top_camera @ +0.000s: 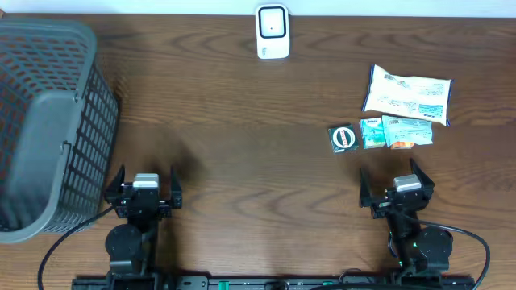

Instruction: Scan the item barcode

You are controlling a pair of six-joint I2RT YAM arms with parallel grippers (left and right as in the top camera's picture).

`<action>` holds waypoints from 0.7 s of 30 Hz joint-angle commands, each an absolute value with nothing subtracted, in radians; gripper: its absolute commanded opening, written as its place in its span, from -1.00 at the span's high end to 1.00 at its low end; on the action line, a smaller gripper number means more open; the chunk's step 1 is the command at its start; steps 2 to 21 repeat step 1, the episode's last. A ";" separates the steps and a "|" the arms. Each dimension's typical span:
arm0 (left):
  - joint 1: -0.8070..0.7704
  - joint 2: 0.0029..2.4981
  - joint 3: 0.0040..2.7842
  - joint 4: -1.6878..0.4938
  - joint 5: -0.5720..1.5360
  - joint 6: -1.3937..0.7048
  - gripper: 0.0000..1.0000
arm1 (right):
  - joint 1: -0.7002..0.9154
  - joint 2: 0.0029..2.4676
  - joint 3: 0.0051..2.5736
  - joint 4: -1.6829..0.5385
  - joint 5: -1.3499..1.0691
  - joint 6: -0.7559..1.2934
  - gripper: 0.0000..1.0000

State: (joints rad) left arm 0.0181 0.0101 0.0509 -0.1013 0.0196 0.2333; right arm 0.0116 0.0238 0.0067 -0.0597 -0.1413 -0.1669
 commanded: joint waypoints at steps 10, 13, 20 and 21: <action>0.023 0.004 0.035 -0.138 0.007 0.239 -0.96 | 0.020 0.016 0.006 -0.064 -0.141 -0.170 -0.99; 0.023 0.004 0.035 -0.138 0.007 0.239 -0.96 | 0.020 0.016 0.006 -0.064 -0.141 -0.170 -0.99; 0.023 0.004 0.035 -0.138 0.007 0.239 -0.96 | 0.020 0.016 0.006 -0.064 -0.141 -0.170 -0.99; 0.023 0.004 0.035 -0.138 0.007 0.239 -0.96 | 0.020 0.016 0.006 -0.064 -0.141 -0.170 -0.99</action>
